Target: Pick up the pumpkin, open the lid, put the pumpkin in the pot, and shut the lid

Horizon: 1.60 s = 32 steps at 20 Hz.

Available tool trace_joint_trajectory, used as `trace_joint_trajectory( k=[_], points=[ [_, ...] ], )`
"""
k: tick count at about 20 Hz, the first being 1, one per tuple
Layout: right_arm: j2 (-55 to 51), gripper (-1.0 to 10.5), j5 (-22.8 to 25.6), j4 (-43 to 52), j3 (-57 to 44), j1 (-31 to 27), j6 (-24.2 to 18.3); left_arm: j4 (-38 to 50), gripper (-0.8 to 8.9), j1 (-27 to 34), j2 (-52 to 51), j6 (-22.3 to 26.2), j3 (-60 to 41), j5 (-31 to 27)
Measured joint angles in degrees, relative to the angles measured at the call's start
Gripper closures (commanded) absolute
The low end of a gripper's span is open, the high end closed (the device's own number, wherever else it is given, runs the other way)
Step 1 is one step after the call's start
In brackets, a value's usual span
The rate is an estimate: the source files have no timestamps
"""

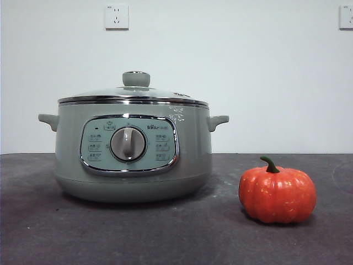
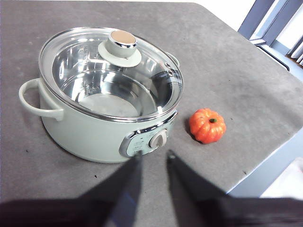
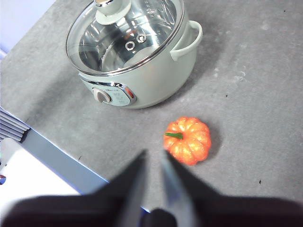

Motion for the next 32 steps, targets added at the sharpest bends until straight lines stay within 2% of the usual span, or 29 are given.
trace_joint_trajectory(
  k=[1,2,7,11,17,24,28,32],
  points=[
    [0.1,3.0,0.0,0.0,0.0,0.0,0.1,0.0,0.31,0.0,0.0,0.0,0.0,0.0],
    [0.3,2.2,0.0,0.0,0.0,0.0,0.3,0.0,0.31,0.0,0.0,0.0,0.0,0.0],
    [2.9,2.2,0.0,0.0,0.0,1.2,0.8,0.0,0.31,0.0,0.0,0.0,0.0,0.0],
    [6.8,2.2,0.5,0.0,0.0,6.4,1.0,0.0,0.31,0.0,0.0,0.3,0.0,0.1],
    [19.1,2.2,11.3,2.4,0.0,16.7,0.9,0.0,0.31,0.0,0.0,0.3,0.0,0.1],
    [34.3,2.2,20.9,9.5,0.0,22.8,0.9,0.0,0.31,0.0,0.0,0.3,0.0,0.1],
    [41.2,2.2,21.4,12.9,0.0,24.4,1.1,0.0,0.31,0.0,0.0,0.3,0.0,0.1],
    [46.6,2.2,24.0,15.3,0.0,25.4,1.4,0.0,0.31,0.0,0.0,0.3,0.0,0.1]
  ],
)
